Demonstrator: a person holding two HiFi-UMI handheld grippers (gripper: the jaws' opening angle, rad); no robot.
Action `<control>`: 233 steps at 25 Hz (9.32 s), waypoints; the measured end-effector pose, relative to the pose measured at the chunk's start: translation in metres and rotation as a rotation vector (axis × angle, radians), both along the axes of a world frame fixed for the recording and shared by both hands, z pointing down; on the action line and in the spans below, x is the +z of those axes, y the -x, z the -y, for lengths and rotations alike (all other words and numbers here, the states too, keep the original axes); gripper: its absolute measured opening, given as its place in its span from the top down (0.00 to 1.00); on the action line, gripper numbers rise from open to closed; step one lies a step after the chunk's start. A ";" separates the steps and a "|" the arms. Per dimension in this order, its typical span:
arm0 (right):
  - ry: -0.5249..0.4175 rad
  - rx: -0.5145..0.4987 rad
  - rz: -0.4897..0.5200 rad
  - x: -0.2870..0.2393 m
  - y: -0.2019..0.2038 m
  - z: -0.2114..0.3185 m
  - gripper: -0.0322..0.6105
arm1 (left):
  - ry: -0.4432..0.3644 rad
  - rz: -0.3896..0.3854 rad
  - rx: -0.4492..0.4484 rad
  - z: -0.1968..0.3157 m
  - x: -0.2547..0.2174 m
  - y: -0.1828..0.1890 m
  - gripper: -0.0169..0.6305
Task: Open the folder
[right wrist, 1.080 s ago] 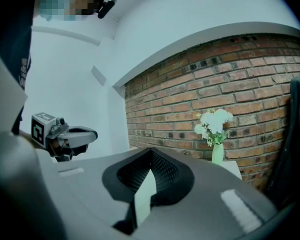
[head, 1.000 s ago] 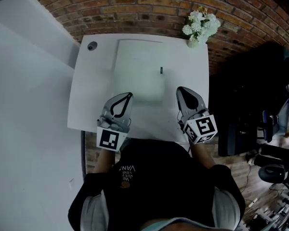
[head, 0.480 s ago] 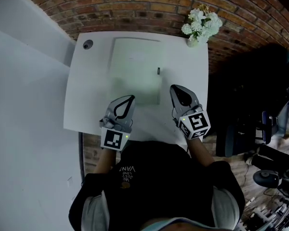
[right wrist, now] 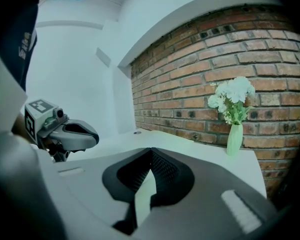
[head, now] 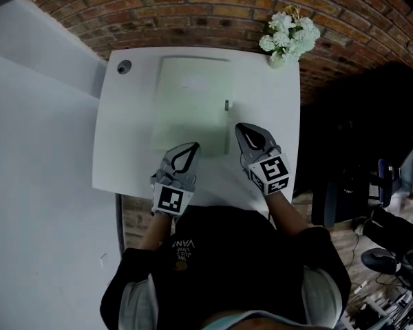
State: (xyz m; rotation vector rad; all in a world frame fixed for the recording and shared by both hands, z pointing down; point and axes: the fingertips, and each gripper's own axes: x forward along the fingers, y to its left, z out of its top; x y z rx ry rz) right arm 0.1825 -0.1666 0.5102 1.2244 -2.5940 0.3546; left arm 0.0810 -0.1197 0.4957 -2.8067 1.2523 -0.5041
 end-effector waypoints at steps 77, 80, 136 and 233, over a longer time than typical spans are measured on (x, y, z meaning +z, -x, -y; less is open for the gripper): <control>0.185 -0.127 -0.073 0.080 0.016 0.041 0.95 | -0.096 0.472 0.354 -0.018 0.075 -0.071 0.67; 0.186 -0.124 -0.071 0.080 0.016 0.041 0.95 | -0.102 0.469 0.364 -0.020 0.073 -0.072 0.72; 0.212 0.011 -0.311 0.086 0.013 0.045 0.95 | -0.324 0.217 0.094 -0.018 -0.081 0.074 0.94; 0.243 0.198 -0.423 0.086 0.010 0.045 0.95 | 0.341 0.356 -0.589 0.052 0.158 0.423 0.95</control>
